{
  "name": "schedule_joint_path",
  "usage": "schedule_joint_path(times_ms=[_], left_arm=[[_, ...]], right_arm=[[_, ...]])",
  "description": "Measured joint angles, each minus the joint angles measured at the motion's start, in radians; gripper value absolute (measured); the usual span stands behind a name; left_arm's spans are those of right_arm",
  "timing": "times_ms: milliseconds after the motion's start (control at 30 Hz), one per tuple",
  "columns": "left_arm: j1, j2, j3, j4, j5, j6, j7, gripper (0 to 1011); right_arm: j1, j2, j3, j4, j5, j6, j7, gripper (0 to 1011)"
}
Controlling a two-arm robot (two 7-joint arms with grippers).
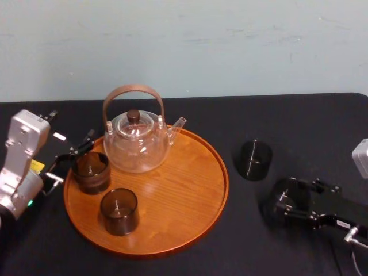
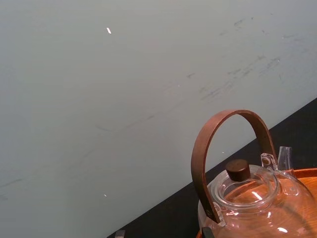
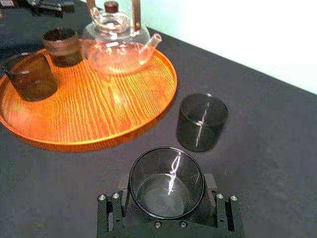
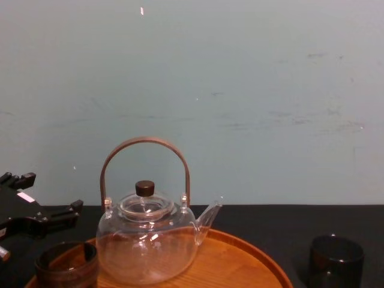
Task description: Pick up the glass from the table and place it on the tray.
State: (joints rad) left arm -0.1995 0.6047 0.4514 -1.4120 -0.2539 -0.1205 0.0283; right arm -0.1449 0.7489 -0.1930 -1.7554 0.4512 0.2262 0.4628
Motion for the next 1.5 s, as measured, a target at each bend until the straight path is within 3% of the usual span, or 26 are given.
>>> schedule_joint_path(times_ms=[267, 833, 1267, 1500], left_arm=[[0.0, 0.0, 0.0, 0.0, 0.0, 0.0, 0.0, 1001], [0.0, 0.0, 0.0, 0.0, 0.0, 0.0, 0.0, 1001], [0.0, 0.0, 0.0, 0.0, 0.0, 0.0, 0.0, 1001], [0.0, 0.0, 0.0, 0.0, 0.0, 0.0, 0.0, 1001]], right_arm=[[0.061, -0.016, -0.039, 0.017, 0.005, -0.016, 0.02, 900], [0.223, -0.079, -0.174, 0.065, -0.031, -0.051, 0.067, 900], [0.301, -0.114, -0.262, 0.089, -0.054, -0.06, 0.107, 900], [0.351, -0.155, -0.309, 0.125, -0.061, -0.071, 0.122, 900]])
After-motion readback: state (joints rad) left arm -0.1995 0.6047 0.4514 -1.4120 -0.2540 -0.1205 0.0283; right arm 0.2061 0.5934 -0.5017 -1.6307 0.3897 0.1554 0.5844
